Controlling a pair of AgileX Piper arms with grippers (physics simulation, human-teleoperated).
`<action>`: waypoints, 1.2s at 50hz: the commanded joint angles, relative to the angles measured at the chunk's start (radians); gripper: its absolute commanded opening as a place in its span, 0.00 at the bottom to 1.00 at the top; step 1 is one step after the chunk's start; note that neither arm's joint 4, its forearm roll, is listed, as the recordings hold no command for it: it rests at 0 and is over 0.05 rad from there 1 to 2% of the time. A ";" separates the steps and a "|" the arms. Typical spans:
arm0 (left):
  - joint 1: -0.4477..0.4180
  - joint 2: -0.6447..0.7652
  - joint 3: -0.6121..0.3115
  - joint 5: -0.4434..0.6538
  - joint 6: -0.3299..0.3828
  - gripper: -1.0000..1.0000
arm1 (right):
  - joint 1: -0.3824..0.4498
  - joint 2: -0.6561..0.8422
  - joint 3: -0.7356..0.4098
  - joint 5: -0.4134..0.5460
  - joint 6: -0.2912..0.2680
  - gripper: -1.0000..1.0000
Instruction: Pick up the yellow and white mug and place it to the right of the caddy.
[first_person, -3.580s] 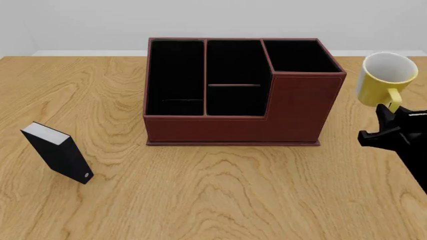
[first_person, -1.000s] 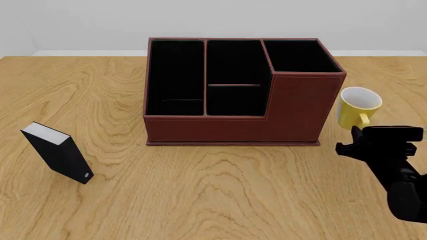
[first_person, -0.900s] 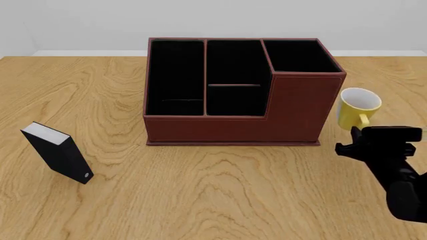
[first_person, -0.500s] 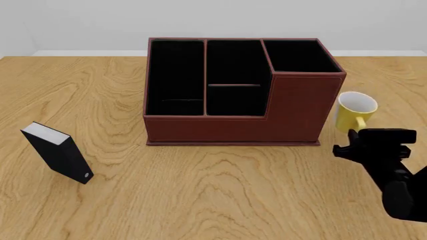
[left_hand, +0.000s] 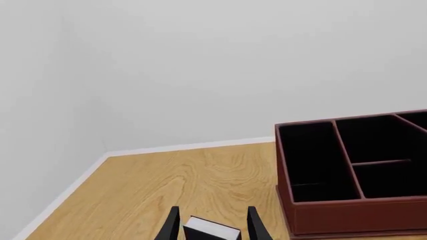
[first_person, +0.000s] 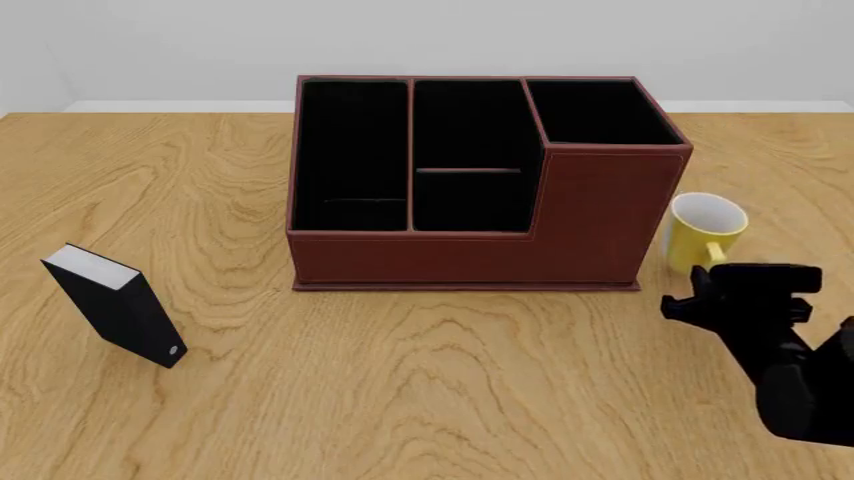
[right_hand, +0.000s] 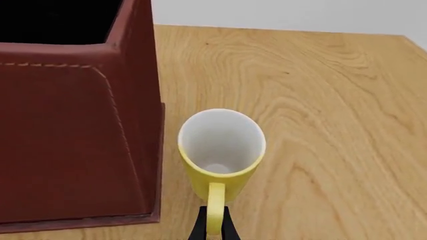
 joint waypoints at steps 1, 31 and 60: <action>0.002 0.000 0.003 -0.001 0.002 1.00 | 0.001 0.035 -0.018 -0.010 0.015 0.00; 0.004 0.000 -0.007 0.007 0.006 1.00 | -0.008 0.072 -0.034 -0.009 0.015 0.00; 0.001 0.000 -0.011 0.010 0.006 1.00 | -0.004 0.130 -0.061 -0.011 0.017 0.00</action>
